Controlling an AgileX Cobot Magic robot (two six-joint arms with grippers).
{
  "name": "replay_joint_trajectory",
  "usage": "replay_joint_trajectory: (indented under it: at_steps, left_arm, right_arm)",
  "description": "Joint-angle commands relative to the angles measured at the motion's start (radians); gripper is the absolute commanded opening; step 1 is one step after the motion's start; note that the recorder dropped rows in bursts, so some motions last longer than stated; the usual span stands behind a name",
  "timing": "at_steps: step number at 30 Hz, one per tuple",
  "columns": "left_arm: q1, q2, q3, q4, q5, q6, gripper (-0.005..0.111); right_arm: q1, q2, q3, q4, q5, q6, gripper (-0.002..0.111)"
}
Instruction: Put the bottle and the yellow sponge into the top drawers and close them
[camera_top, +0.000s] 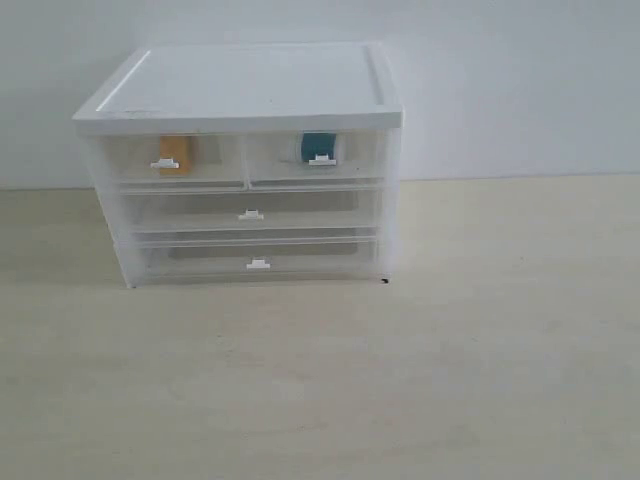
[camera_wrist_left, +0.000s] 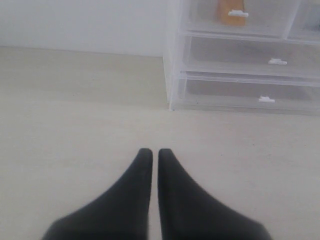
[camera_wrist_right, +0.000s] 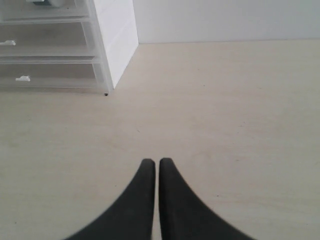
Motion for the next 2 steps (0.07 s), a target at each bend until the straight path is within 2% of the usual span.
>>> replay_joint_trajectory:
  at_steps: [1,2]
  left_arm:
    - [0.003,-0.003,0.004,-0.001,-0.003,-0.008,0.004]
    - [0.003,-0.003,0.004,-0.001,-0.003,-0.008,0.004]
  right_arm:
    - [-0.009,-0.006,-0.001,0.000,-0.004,0.000,0.000]
    - [-0.009,-0.006,-0.001,0.000,-0.004,-0.002,0.000]
